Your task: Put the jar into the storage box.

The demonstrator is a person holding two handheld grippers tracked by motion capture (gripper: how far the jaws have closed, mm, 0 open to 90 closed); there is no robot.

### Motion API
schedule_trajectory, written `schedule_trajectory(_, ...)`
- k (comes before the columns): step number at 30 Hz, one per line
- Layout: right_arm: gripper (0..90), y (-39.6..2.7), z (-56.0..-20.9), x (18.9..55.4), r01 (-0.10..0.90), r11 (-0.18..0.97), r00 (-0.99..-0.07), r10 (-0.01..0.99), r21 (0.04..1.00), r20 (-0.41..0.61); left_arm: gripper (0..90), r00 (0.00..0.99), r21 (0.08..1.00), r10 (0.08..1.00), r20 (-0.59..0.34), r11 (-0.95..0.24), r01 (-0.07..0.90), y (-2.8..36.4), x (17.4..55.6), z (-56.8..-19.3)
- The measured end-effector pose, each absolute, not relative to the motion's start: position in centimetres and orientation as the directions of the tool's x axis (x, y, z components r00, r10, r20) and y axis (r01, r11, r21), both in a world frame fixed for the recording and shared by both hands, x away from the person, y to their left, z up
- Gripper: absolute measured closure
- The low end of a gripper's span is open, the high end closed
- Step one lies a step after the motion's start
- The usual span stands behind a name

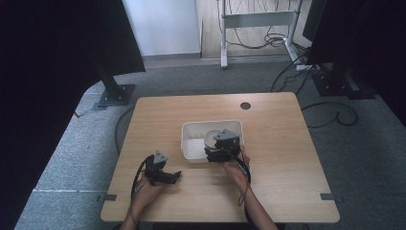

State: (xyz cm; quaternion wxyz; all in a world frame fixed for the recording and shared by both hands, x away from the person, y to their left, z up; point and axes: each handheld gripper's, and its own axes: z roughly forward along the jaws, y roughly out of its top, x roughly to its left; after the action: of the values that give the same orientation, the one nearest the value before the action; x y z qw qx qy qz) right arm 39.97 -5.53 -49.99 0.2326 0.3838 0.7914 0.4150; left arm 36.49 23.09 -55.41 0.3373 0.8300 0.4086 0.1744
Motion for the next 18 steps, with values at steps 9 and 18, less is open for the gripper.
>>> schedule_trajectory(9, 9.3, -4.4, -51.6, 40.5, 0.424, 0.382, -0.591, 0.804, 0.821, -0.068, 0.0, 0.608, 0.700, 0.794, 0.016, -0.442, 0.560, 23.1, 36.5, -55.4)
schedule_trajectory(18, 9.3, -4.2, -52.6, 41.0, 0.458, 0.364, -0.570, 0.821, 0.811, -0.046, 0.0, 0.608, 0.700, 0.794, 0.016, -0.443, 0.560, 23.1, 36.5, -55.4)
